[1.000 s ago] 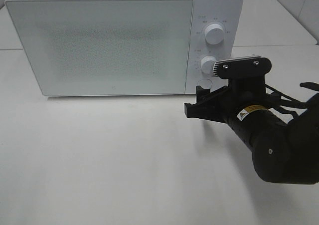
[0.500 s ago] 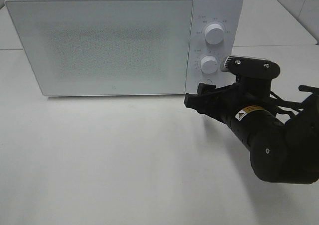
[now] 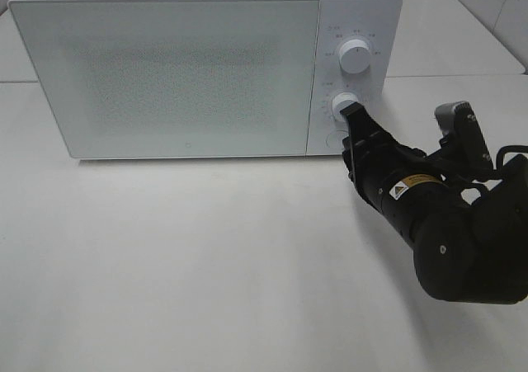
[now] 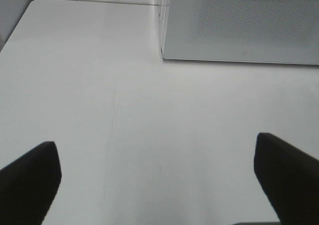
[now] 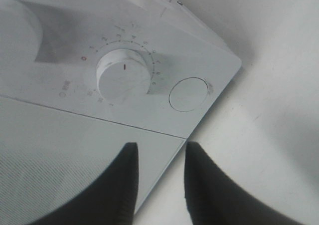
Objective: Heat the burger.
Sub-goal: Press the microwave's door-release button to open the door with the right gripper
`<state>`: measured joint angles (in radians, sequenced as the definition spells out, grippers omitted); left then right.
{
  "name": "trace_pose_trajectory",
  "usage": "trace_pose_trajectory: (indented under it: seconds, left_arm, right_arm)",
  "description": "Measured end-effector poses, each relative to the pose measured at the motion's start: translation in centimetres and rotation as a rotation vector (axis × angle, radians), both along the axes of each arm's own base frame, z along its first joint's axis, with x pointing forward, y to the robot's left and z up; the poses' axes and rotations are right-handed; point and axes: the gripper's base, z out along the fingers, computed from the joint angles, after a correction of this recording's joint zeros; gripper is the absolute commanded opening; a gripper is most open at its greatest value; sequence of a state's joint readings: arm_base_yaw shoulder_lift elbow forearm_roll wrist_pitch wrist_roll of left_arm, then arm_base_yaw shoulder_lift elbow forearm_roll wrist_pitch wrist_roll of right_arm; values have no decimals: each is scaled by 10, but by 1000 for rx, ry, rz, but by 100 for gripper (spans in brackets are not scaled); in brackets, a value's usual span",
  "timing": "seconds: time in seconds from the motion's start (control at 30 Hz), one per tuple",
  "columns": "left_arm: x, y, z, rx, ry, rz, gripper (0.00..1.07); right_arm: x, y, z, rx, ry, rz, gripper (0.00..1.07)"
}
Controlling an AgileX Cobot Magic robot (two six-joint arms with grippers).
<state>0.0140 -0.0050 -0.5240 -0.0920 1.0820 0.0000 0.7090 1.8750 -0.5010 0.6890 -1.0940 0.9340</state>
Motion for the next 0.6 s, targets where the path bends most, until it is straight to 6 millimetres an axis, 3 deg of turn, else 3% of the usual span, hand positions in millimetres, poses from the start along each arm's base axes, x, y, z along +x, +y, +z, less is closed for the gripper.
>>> trace_pose_trajectory:
  seconds: [0.13,0.33,0.6]
  left_arm:
    - [0,0,0,0,0,0,100]
    - [0,0,0,0,0,0,100]
    - [0,0,0,0,0,0,100]
  right_arm:
    - [0,0,0,172,18,-63,13]
    - [-1,0,-2,288,61,-111,0]
    - [6,7,-5,359,117,-155,0]
